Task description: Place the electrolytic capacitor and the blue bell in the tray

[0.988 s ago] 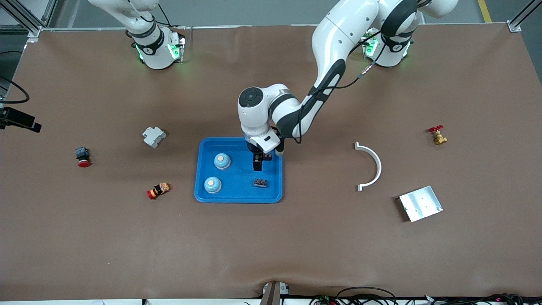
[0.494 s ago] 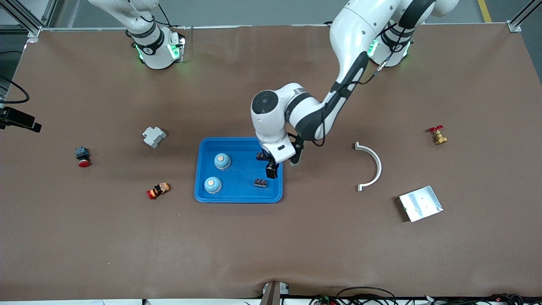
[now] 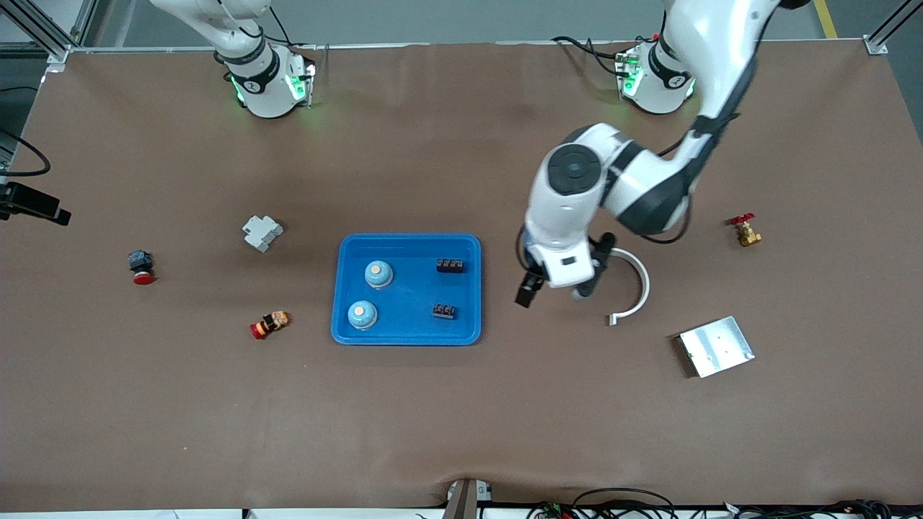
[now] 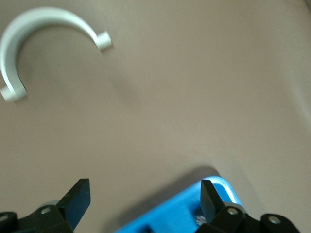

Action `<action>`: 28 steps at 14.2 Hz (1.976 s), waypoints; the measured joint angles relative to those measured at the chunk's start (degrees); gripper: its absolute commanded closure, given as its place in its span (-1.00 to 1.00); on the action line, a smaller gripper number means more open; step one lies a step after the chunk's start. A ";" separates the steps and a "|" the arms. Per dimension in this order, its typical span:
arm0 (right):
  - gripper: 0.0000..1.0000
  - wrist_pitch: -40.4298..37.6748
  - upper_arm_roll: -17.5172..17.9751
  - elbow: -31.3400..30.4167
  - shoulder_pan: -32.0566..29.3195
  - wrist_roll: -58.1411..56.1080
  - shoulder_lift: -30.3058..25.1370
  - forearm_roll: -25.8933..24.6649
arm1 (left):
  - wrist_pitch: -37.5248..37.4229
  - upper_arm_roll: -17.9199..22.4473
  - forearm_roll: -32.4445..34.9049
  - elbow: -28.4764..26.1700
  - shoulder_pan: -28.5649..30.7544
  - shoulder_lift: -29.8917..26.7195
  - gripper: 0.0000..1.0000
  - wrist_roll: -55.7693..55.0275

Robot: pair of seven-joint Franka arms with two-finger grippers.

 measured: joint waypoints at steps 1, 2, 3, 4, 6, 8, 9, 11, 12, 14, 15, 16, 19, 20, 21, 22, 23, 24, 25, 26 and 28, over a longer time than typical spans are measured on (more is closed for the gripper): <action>-1.00 0.00 0.00 -0.01 0.00 0.00 0.00 0.01 | 0.00 -1.64 -0.05 -2.04 3.40 -1.30 -1.00 4.92; -1.00 0.01 0.04 -0.01 0.01 0.00 0.00 0.04 | 0.00 -2.87 -0.10 -3.55 6.27 -2.09 -1.00 9.72; -1.00 0.06 0.13 -0.01 0.02 -0.01 0.00 0.06 | -0.09 -4.09 -0.14 -4.56 8.99 -2.51 -1.00 14.69; -1.00 0.06 0.27 0.00 0.10 -0.03 0.00 0.08 | -0.70 -5.59 -0.17 -5.16 11.74 -2.68 -1.00 19.83; -1.00 0.05 0.49 0.00 0.36 -0.03 0.00 0.08 | -3.21 -9.06 -0.27 -5.50 17.09 -2.71 -1.00 29.97; -1.00 0.05 0.39 0.02 0.27 -0.03 -0.05 0.08 | -5.45 -11.56 -0.29 -5.49 21.84 -2.95 -1.00 39.20; -1.00 -0.01 0.31 0.10 0.21 -0.03 -0.14 0.08 | -6.41 -12.76 -0.29 -5.48 24.26 -3.13 -1.00 43.95; -1.00 -0.47 0.30 0.38 0.23 -0.01 -0.97 0.08 | -7.52 -14.11 -0.29 -5.25 27.51 -3.76 -1.00 53.96; -1.00 -0.79 0.31 0.39 0.23 0.00 -1.76 0.08 | -7.62 -14.16 -0.29 -4.72 28.21 -4.11 -1.00 58.51; -1.00 -1.14 0.43 0.39 0.31 0.06 -3.06 0.11 | -8.89 -14.18 -0.29 -3.60 29.63 -4.70 -1.00 64.96; -1.00 -1.35 0.54 0.39 0.35 0.11 -3.48 0.11 | -9.55 -14.18 -0.29 -3.39 30.44 -4.87 -1.00 66.66; -1.00 -1.65 0.61 0.38 0.36 0.13 -3.71 0.11 | -9.72 -14.20 -0.28 -3.34 31.31 -4.98 -1.00 67.84; -1.00 -3.04 0.72 0.31 0.61 0.11 -3.74 0.10 | -9.74 -15.20 -0.29 -3.20 35.71 -5.64 -1.00 75.22; -1.00 -3.31 0.76 0.30 0.92 0.11 -3.74 0.08 | -9.74 -15.87 -0.29 -3.19 37.47 -6.19 -1.00 77.90; -1.00 -3.40 0.78 0.30 1.19 0.11 -3.73 0.07 | -9.75 -16.63 -0.29 -3.19 38.88 -6.84 -1.00 79.62; -1.00 -3.41 0.78 0.31 1.37 0.11 -3.74 0.07 | -9.79 -17.38 -0.30 -3.21 39.79 -7.59 -1.00 80.48; -1.00 -3.41 0.78 0.34 1.48 0.11 -3.74 0.07 | -9.82 -17.87 -0.30 -3.22 40.06 -8.38 -1.00 80.73; -1.00 -3.43 0.78 0.37 1.57 0.11 -3.75 0.07 | -9.85 -18.33 -0.30 -3.25 40.05 -9.16 -1.00 80.73; -1.00 -3.62 0.79 0.38 1.66 0.12 -3.76 0.07 | -9.92 -18.99 -0.30 -3.30 40.02 -9.91 -1.00 80.73; -1.00 -3.98 0.79 0.38 1.76 0.13 -3.76 0.08 | -10.00 -19.68 -0.30 -3.44 39.98 -10.63 -1.00 80.73; -1.00 -4.17 0.79 0.40 1.84 0.13 -3.75 0.08 | -10.25 -20.94 -0.31 -3.88 39.90 -11.92 -1.00 80.73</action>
